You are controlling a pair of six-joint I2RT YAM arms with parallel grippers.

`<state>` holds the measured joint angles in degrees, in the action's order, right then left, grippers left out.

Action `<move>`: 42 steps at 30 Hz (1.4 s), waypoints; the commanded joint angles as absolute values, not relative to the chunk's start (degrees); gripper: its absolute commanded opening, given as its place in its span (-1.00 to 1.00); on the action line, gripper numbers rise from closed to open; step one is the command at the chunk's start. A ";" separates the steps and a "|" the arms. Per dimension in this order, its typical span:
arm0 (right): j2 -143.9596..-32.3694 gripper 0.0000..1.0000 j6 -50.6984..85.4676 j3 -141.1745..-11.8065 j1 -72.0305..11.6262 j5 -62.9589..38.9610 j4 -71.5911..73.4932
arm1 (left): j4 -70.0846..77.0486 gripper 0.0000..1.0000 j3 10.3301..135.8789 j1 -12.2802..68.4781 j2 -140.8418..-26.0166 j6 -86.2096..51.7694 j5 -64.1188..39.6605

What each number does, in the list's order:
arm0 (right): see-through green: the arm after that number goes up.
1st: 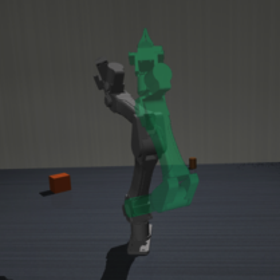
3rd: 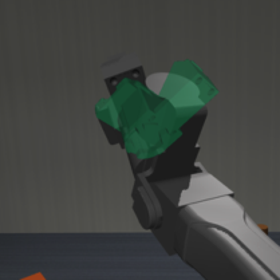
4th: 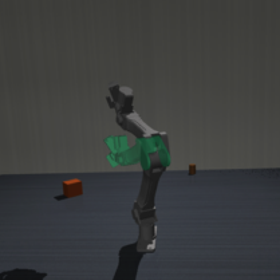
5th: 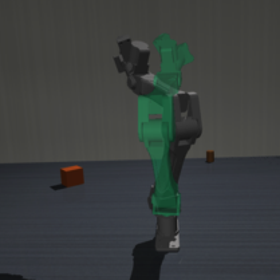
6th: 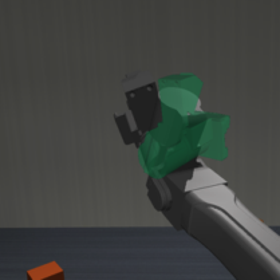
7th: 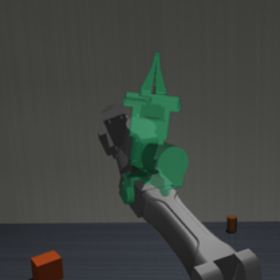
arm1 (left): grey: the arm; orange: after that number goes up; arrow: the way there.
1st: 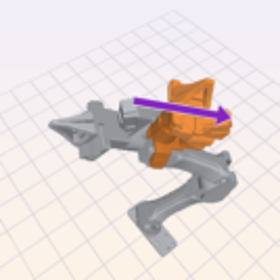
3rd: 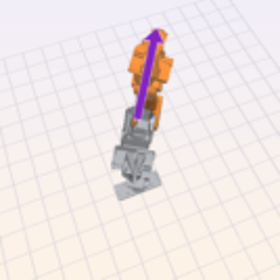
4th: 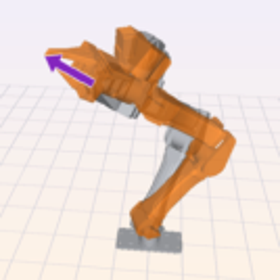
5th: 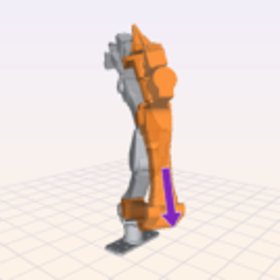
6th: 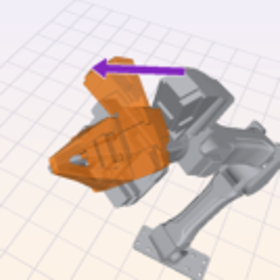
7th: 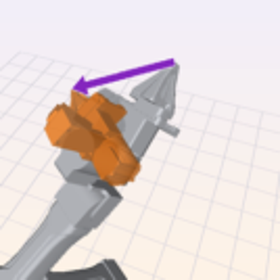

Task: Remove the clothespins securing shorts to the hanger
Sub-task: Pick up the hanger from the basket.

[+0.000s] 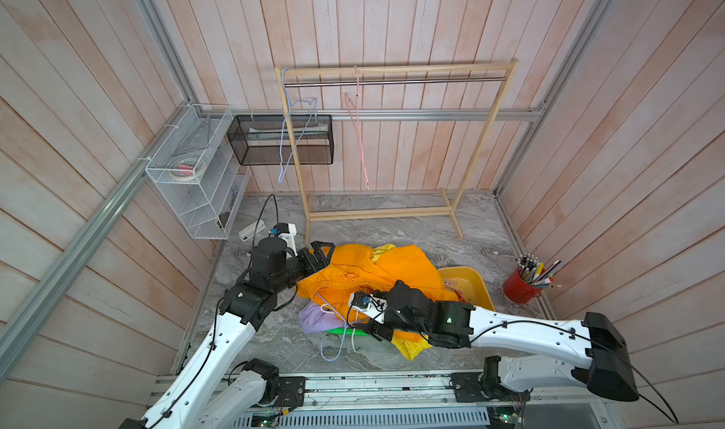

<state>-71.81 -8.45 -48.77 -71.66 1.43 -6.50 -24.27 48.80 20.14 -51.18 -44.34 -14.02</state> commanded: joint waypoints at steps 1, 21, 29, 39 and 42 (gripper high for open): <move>-75.06 0.22 -14.15 -51.41 -73.13 1.28 -6.89 | -27.16 0.99 47.08 18.73 -49.88 -42.39 -13.24; -88.35 -0.42 -19.91 -57.66 -78.87 14.71 -15.33 | -26.39 0.99 41.81 12.66 -45.22 -42.25 -21.25; -79.85 -0.75 -21.56 -53.86 -79.19 15.20 -8.07 | -27.96 1.00 42.17 12.61 -44.32 -41.86 -20.48; -66.80 -0.93 -19.84 -49.10 -72.52 8.84 -1.73 | -28.45 0.99 44.02 13.07 -40.68 -41.58 -20.73; -63.51 -0.94 -18.28 -48.42 -70.08 5.61 -0.66 | -28.67 0.99 44.81 14.18 -40.51 -40.98 -20.35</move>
<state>-66.17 -20.47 -49.23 -71.70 9.54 -3.62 -27.94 42.70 13.37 -41.04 -42.59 -20.69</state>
